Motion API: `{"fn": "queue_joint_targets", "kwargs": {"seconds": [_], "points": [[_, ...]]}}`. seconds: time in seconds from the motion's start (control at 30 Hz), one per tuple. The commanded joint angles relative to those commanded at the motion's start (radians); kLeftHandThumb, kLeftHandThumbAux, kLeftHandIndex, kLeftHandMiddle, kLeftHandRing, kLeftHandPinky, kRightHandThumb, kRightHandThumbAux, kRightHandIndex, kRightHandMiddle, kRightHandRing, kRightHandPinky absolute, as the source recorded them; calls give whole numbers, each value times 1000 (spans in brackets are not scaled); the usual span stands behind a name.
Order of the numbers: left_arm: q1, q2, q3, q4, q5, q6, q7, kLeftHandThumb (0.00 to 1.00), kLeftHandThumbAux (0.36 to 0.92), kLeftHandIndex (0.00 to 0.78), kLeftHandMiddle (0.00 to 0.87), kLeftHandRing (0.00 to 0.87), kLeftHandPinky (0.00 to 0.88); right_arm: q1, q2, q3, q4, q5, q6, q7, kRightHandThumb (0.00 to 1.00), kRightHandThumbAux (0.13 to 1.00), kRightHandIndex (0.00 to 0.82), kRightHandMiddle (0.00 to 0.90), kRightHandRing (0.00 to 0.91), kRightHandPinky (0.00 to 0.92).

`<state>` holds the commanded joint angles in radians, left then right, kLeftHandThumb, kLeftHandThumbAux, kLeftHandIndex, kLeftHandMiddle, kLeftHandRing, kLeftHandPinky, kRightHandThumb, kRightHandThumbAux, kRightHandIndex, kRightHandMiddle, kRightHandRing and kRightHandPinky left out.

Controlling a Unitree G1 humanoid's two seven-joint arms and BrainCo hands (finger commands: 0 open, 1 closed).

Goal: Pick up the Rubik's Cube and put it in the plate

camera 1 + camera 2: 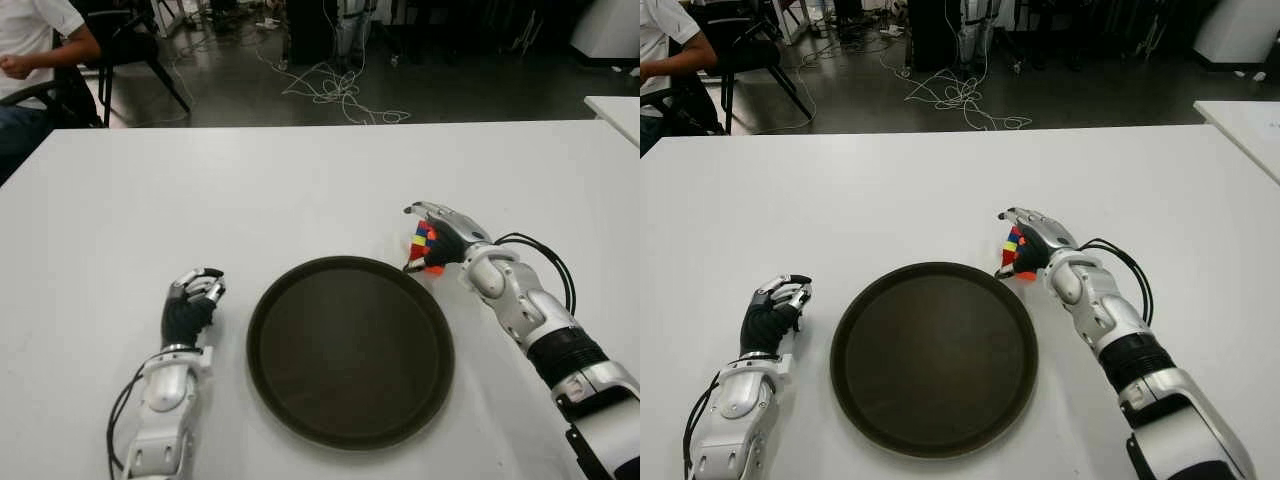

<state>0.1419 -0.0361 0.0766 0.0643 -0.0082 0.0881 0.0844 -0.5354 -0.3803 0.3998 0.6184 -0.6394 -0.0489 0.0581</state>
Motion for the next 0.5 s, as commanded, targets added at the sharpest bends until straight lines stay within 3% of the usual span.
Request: {"fn": "queue_joint_targets", "kwargs": {"seconds": [0.5], "points": [[-3, 0, 9, 20, -20, -32, -11, 710, 704, 444, 810, 820, 812, -10, -2, 0, 15, -2, 2, 15, 0, 738, 0, 0, 0, 0]]}}
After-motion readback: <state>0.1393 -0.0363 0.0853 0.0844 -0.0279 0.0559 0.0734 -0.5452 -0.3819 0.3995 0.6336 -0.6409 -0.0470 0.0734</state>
